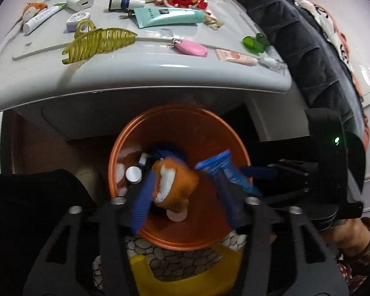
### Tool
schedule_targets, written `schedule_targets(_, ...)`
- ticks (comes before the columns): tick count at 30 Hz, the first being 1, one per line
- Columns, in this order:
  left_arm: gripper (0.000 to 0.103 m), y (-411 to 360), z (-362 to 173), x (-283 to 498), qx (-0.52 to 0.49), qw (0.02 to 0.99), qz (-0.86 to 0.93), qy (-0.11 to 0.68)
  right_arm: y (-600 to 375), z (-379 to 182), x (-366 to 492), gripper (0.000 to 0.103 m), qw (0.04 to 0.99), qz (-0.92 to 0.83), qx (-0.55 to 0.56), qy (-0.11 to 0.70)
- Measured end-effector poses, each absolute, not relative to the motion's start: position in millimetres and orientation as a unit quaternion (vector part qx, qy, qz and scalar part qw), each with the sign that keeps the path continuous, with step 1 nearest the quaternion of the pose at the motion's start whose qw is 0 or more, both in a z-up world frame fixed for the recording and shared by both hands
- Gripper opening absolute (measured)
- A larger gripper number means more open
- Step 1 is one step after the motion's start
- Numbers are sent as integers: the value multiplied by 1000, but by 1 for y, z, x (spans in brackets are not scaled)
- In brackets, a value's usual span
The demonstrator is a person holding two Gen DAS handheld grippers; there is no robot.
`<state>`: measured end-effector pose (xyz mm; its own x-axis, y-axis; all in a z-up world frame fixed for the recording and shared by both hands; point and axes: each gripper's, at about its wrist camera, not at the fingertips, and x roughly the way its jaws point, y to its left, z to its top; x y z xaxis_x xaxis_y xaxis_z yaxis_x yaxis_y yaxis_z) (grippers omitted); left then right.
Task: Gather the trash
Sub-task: 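Lower both tools over the orange bucket and open them to drop the items, then grasp the white charger plug with the left tool while the right tool grasps the red knit ornament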
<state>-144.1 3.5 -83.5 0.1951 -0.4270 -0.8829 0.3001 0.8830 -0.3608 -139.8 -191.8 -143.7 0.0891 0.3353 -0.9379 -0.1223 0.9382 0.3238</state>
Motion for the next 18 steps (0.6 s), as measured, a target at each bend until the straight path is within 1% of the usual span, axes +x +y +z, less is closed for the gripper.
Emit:
schedule_targets(1, 60, 5, -85, -143, -47, 774, -225, 590, -195, -140, -137, 83, 739, 152, 87, 651)
schedule_targets(2, 60, 7, -85, -142, -48, 775, -221, 590, -202, -133, -132, 84, 746, 149, 100, 641)
schedule_targets(6, 61, 22, -72, -129, -80, 789, -205, 574, -221, -109, -115, 86, 765, 138, 132, 615)
schedule_targets(9, 61, 40, -50, -109, -95, 816, -186, 539, -232, -83, -95, 88, 780, 143, 152, 590)
schedule_targets(11, 61, 57, -23, -77, -109, 841, -154, 507, -231, -60, -77, 89, 795, 145, 154, 568)
schedule_targets(12, 64, 62, -16, -67, -113, 848, -144, 498, -231, -49, -66, 89, 804, 145, 151, 556)
schedule_targets(13, 67, 69, -4, -45, -112, 859, -122, 484, -230, -34, -52, 92, 818, 140, 142, 539)
schedule_targets(14, 68, 71, 1, -28, -110, 866, -103, 477, -230, -24, -43, 94, 828, 134, 135, 527)
schedule_targets(16, 68, 75, 6, 13, -121, 871, -73, 471, -231, -8, -30, 96, 848, 122, 126, 501)
schedule_targets(18, 68, 74, -4, 52, -125, 864, -45, 486, -233, 4, -11, 96, 861, 109, 122, 482)
